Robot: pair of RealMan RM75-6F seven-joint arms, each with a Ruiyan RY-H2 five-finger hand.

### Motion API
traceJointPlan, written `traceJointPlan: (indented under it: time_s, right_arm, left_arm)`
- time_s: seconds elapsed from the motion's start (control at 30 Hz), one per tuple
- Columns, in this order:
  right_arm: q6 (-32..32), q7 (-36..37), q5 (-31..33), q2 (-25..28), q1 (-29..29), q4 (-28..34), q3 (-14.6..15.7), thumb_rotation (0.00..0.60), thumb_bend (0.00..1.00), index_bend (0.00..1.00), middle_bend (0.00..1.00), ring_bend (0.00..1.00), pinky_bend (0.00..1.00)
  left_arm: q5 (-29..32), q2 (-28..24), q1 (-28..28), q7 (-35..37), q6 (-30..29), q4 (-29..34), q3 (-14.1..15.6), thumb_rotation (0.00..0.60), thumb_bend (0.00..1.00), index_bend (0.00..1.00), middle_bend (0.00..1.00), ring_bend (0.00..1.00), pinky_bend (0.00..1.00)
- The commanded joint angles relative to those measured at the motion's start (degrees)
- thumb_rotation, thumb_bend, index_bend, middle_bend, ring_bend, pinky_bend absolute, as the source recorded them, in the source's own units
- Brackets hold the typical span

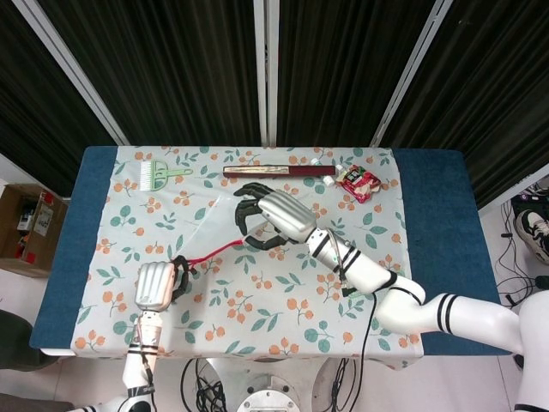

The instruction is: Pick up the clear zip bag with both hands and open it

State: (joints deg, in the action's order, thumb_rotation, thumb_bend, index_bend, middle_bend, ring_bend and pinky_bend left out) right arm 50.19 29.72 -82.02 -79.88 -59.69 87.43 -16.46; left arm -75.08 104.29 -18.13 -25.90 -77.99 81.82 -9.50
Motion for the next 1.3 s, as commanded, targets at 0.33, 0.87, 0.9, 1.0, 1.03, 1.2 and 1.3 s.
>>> traceJointPlan:
  time_s: [0.33,0.87,0.9,1.0,1.03,1.2,1.3]
  right_arm:
    - [5.2,4.7,-4.2,4.1,4.8,2.2,3.1,0.600,0.43,0.92,0.43,0.16,0.11]
    - [6.9,6.4,-6.6,2.8,6.3,0.1,5.3,0.600,0.43,0.92,0.42,0.16,0.11]
    - [7.0,5.5,-7.1,2.5,6.5,-0.1,6.0,0.600,0.43,0.91,0.41,0.16,0.11]
    - [7.0,3.3,-8.7,1.5,7.0,-0.2,8.0,0.600,0.42,0.85,0.38,0.16,0.11]
    - [6.9,2.4,-9.1,1.2,7.2,-0.3,8.8,0.600,0.42,0.83,0.37,0.16,0.11]
    - [3.7,-1.4,-11.0,1.4,8.1,0.0,13.9,0.600,0.34,0.59,0.26,0.08,0.05]
    - [-0.2,-4.3,-10.2,3.2,8.5,0.8,16.7,0.600,0.21,0.32,0.16,0.01,0.00]
  left_arm:
    - [6.9,-0.6,-1.7,-3.2,4.4,-4.7,-1.9,0.600,0.55,0.76,0.89,0.84,0.81]
    - [11.4,-5.2,-1.7,-4.4,4.6,0.6,-3.5,0.600,0.36,0.34,0.66,0.64,0.74]
    - [11.4,-6.4,-1.5,-3.2,4.3,2.7,-4.1,0.600,0.34,0.28,0.59,0.58,0.72]
    - [10.9,-9.9,-1.0,-1.2,3.3,7.5,-5.2,0.600,0.30,0.20,0.41,0.41,0.63]
    - [10.5,-10.9,-0.8,-1.0,2.7,8.6,-5.4,0.600,0.29,0.19,0.36,0.36,0.59]
    - [9.5,-16.0,0.3,-0.8,0.3,14.5,-5.7,0.600,0.27,0.18,0.29,0.29,0.46]
    - [8.6,-17.5,1.2,0.3,-1.5,15.8,-5.6,0.600,0.23,0.18,0.28,0.28,0.44]
